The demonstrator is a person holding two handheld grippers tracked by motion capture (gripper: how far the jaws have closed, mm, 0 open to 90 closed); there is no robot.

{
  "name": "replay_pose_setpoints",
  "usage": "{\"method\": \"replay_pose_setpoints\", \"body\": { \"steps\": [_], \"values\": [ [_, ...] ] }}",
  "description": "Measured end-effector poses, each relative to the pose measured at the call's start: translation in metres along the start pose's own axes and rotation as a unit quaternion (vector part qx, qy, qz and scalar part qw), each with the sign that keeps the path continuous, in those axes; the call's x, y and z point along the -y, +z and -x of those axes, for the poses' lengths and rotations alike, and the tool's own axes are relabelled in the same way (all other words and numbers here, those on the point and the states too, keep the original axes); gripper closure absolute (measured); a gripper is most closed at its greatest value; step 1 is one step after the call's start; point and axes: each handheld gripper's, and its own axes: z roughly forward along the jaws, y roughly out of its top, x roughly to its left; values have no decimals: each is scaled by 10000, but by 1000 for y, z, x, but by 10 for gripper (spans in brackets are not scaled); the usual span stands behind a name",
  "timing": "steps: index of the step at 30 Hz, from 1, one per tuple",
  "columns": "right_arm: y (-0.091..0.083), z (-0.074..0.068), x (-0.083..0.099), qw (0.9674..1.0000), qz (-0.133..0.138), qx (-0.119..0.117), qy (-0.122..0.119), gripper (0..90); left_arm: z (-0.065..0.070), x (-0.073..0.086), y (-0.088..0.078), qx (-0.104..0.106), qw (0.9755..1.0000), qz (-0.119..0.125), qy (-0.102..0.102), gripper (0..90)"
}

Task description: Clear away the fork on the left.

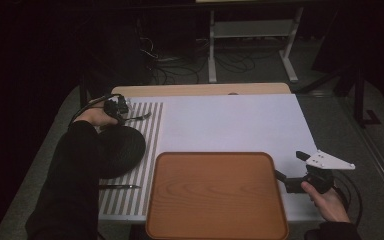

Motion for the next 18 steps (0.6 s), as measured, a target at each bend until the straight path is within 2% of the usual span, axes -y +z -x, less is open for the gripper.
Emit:
{"method": "replay_pose_setpoints", "body": {
  "steps": [2, 5, 8, 16, 18],
  "values": [
    [0, 0, 0, 10000, -8, 8, 7, 0, 1, 0, -1, -16, 10000, 4, 19, 775],
    [1, 0, 0, 10000, -18, 26, -6, 0, 0, 0, -6, -27, 10000, -33, -84, 777],
    [2, -1, 0, 10000, -28, 14, -9, 0, 0, 0, -13, -6, 9995, 154, -264, 777],
    [2, -1, -1, 10000, -4, 35, 22, 0, 8, -1, -36, -76, 9989, 383, -266, 777],
    [2, -1, -1, 10000, -17, 33, 14, 0, 10, 1, -43, -88, 9981, 467, -389, 777]
  ]
}}
